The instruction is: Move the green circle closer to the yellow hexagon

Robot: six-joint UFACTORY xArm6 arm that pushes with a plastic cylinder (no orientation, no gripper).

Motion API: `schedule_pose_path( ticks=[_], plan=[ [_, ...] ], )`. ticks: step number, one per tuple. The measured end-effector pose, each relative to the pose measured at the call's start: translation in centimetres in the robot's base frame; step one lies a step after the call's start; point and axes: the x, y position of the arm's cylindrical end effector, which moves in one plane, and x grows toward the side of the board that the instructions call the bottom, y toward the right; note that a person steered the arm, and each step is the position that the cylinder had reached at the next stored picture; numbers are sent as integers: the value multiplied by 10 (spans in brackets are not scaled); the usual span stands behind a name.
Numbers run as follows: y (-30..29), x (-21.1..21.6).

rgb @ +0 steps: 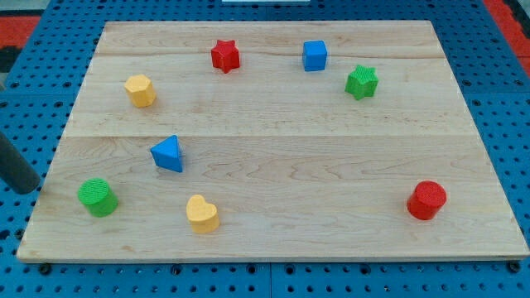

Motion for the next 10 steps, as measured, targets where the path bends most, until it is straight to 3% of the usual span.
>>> schedule_pose_path(
  ticks=[1, 3, 4, 5, 6, 7, 9, 10],
  plan=[
    [8, 17],
    [65, -2],
    [27, 49],
    [76, 62],
    [121, 34],
    [115, -11],
    [121, -9],
    [94, -26]
  ],
)
